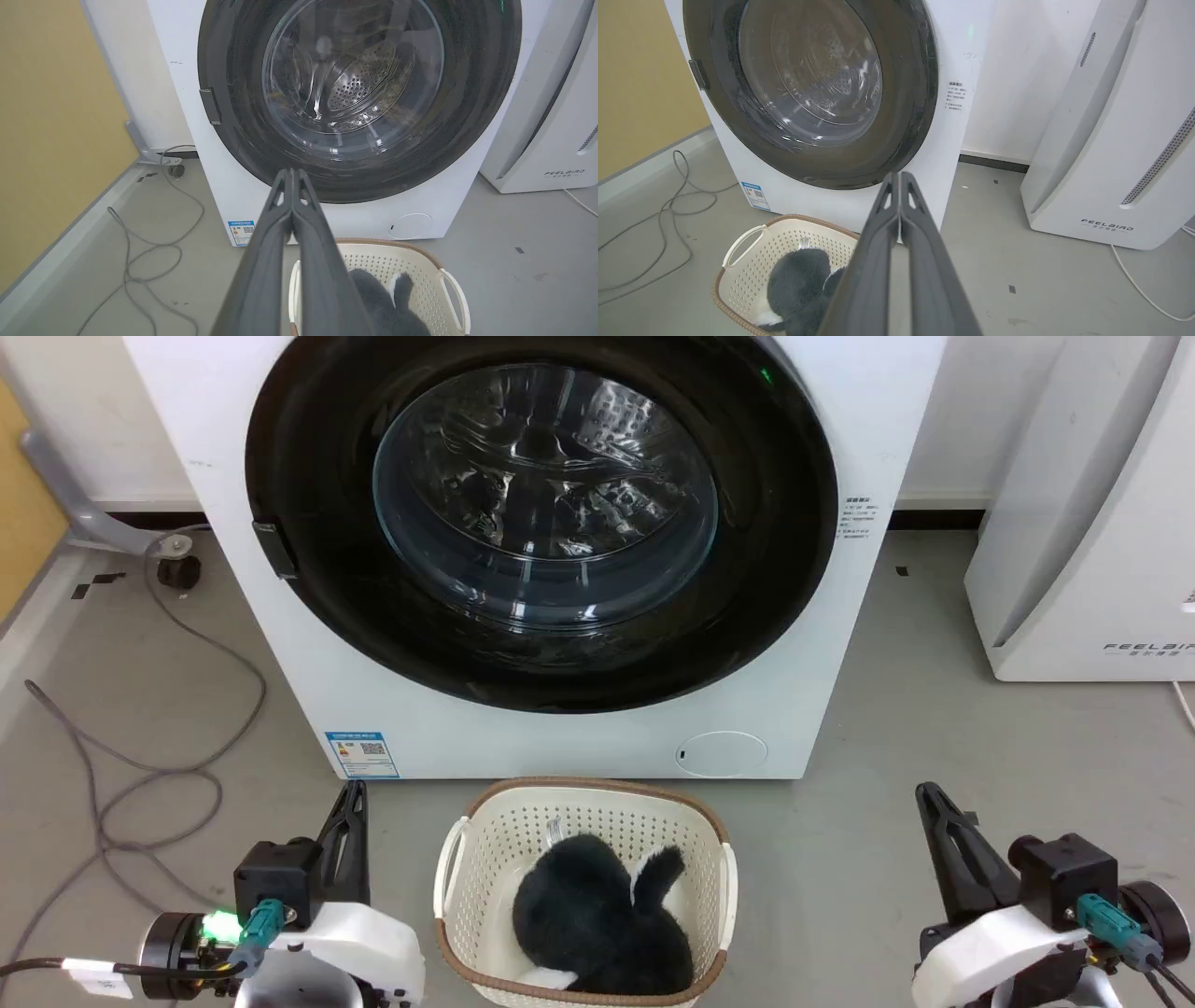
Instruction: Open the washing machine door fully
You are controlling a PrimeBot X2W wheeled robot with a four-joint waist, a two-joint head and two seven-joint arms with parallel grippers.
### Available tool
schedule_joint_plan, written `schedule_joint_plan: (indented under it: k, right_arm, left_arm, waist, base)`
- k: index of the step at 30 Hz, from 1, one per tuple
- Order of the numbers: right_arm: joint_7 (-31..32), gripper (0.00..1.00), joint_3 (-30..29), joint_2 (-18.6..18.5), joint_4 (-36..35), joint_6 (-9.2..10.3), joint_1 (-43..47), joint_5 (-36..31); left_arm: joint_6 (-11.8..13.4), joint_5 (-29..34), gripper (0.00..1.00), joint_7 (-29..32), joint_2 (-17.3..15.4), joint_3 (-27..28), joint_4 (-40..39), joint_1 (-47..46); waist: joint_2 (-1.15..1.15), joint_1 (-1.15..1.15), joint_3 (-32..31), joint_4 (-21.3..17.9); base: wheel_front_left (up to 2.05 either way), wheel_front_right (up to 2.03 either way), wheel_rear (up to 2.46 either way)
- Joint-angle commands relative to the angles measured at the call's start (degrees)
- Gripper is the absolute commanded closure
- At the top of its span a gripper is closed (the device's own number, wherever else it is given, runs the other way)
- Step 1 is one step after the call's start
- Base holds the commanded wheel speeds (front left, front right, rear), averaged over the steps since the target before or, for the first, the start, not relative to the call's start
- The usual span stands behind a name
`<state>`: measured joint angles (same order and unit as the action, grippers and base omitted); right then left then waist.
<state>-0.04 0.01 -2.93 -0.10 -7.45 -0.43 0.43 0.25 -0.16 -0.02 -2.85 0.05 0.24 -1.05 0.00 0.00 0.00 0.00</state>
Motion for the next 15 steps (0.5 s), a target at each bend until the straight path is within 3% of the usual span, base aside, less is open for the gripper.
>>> schedule_joint_plan:
  k: [1, 15]
  right_arm:
    - [0.0, 1.0, 0.0, 0.1, 0.1, -0.03, 0.4, -0.4]
    - [0.0, 1.0, 0.0, 0.1, 0.1, -0.03, 0.4, -0.4]
  left_arm:
    - [-0.2, 0.2, 1.0, 0.0, 0.0, 0.0, -0.2, 1.0]
    - [-0.2, 0.2, 1.0, 0.0, 0.0, 0.0, -0.2, 1.0]
  waist:
    - [0.0, 0.0, 0.0, 0.0]
    - [0.0, 0.0, 0.0, 0.0]
  base:
    - [0.0, 0.0, 0.0]
    - [0.0, 0.0, 0.0]
